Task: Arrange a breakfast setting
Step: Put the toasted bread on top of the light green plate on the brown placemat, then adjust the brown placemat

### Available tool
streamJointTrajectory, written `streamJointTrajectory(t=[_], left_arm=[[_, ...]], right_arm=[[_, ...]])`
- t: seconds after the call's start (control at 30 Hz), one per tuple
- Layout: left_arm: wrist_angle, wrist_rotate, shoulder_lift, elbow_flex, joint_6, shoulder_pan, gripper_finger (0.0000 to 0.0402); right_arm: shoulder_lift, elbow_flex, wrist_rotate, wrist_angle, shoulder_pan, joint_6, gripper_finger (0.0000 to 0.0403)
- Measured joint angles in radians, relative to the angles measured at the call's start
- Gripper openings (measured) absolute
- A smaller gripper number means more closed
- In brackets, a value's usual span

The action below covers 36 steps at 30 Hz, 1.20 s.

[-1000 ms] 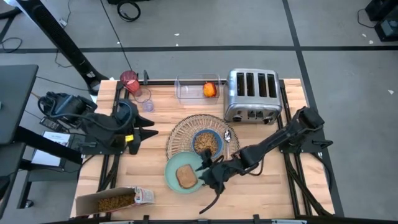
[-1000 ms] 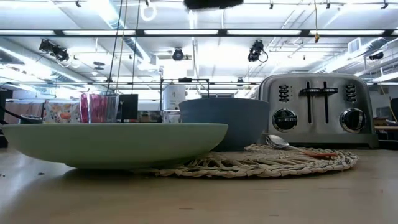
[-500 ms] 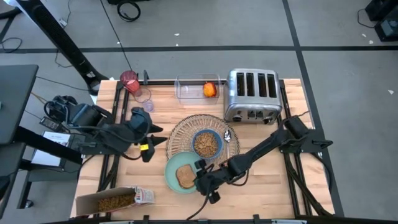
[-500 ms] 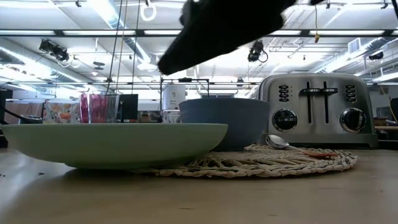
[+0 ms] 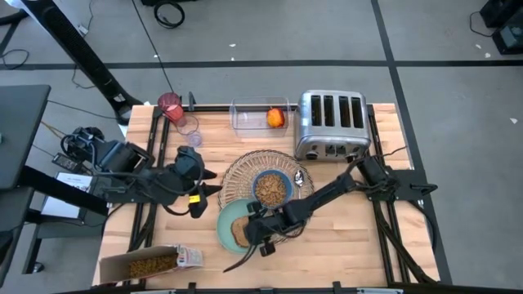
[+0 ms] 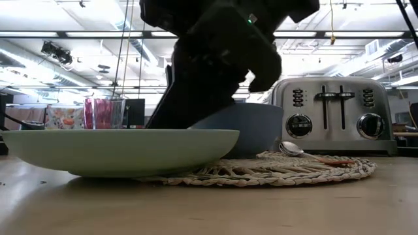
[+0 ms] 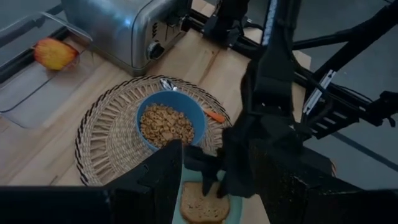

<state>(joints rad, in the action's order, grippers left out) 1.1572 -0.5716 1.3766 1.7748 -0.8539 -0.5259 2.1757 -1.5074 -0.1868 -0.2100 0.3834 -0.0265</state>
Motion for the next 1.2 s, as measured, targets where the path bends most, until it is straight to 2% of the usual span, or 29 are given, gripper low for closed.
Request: streamJointTrajectory(t=[0.2, 0.4, 0.6, 0.7, 0.9, 1.07, 1.2], left_arm=[[-0.002, 0.002, 0.000, 0.000, -0.007, -0.013, 0.0192], [-0.001, 0.001, 0.000, 0.000, -0.018, -0.012, 0.0192], [-0.001, 0.001, 0.000, 0.000, -0.018, -0.013, 0.0192], [-0.001, 0.001, 0.000, 0.000, -0.016, -0.013, 0.0192], [-0.001, -0.005, 0.000, 0.000, 0.009, -0.018, 0.0192], [-0.001, -0.013, 0.000, 0.000, 0.014, -0.024, 0.0192], [0.000, -0.060, 0.000, 0.000, 0.033, -0.058, 0.0192]], right_arm=[[-0.001, 0.000, -0.011, -0.029, -0.029, 0.000, 0.0158], [-0.001, 0.000, -0.087, -0.039, -0.045, -0.022, 0.0158], [-0.026, 0.000, -0.090, -0.064, -0.044, -0.018, 0.0158], [-0.106, 0.000, -0.108, -0.121, -0.033, 0.029, 0.0158], [-0.358, 0.000, -0.158, -0.310, -0.008, 0.111, 0.0158], [-0.544, 0.022, -0.163, -0.572, 0.028, 0.252, 0.0158], [-0.642, 0.123, -0.161, -0.774, 0.056, 0.414, 0.0158]])
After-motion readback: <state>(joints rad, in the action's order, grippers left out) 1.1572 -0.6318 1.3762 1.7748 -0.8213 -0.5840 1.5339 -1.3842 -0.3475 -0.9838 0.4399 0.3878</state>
